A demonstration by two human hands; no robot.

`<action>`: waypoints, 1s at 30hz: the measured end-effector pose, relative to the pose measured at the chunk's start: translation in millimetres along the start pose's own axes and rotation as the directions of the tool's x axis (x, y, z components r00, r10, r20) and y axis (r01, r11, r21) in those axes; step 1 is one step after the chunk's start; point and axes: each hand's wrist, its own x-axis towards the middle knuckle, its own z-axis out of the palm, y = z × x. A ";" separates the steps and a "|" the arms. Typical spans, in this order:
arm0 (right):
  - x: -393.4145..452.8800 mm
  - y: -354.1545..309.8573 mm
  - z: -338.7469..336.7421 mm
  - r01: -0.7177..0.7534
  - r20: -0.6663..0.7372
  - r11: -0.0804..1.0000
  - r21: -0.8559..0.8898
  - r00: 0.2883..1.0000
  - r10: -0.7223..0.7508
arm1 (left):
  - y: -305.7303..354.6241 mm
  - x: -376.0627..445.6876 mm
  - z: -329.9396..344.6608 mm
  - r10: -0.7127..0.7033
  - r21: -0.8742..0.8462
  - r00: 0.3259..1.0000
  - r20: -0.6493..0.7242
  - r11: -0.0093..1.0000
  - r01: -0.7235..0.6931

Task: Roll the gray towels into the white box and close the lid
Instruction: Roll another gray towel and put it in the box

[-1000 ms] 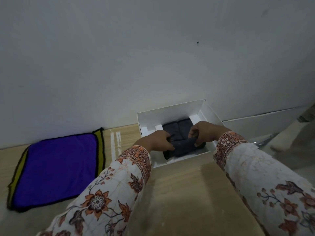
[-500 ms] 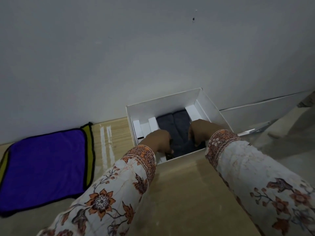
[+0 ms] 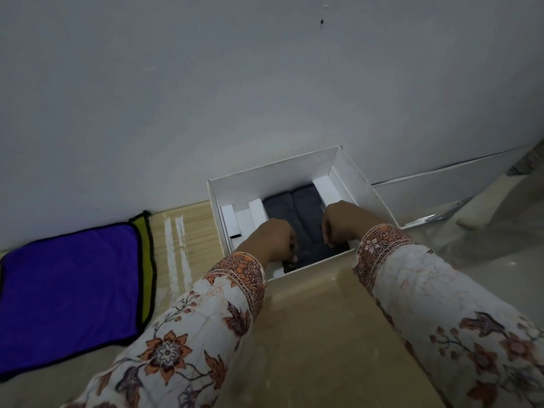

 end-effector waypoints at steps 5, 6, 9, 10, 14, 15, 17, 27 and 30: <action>-3.8 -4.5 1.4 -0.022 -0.112 0.998 -0.060 0.994 0.015 | 5.7 -4.6 -0.3 0.008 0.080 0.994 -0.109 0.997 0.001; -4.1 -4.7 -2.2 -0.004 -0.073 1.000 -0.021 0.997 0.003 | 6.7 -4.7 -2.2 0.048 0.059 0.992 -0.113 0.997 -0.042; -6.6 -10.4 -13.6 0.019 0.160 0.983 0.183 0.986 -0.049 | 8.8 -6.4 -9.0 0.143 -0.003 0.989 -0.026 0.990 -0.143; -7.7 -13.7 -14.4 0.023 0.197 0.984 0.179 0.979 -0.059 | 9.4 -7.1 -9.2 0.162 0.014 0.987 0.008 0.987 -0.162; -7.8 -22.1 -5.0 0.044 0.205 0.993 0.113 0.976 -0.067 | 10.2 -8.2 -3.9 0.166 0.094 0.981 0.105 0.980 -0.176; -7.6 -21.7 -3.2 0.031 0.213 0.992 0.126 0.975 -0.058 | 9.8 -8.5 -3.6 0.165 0.092 0.980 0.115 0.980 -0.175; -8.1 -19.7 -4.9 -0.026 0.228 0.986 0.163 0.974 -0.012 | 8.8 -9.2 -4.9 0.161 0.078 0.982 0.098 0.983 -0.168; -8.6 -13.1 1.7 -0.116 0.159 0.993 -0.023 0.980 0.118 | 11.6 -10.4 -11.7 0.088 0.062 0.965 0.246 0.992 -0.106; -8.5 -12.4 -3.5 -0.118 0.180 0.993 -0.007 0.977 0.117 | 10.2 -14.7 -13.3 0.125 0.021 0.964 0.235 0.991 -0.134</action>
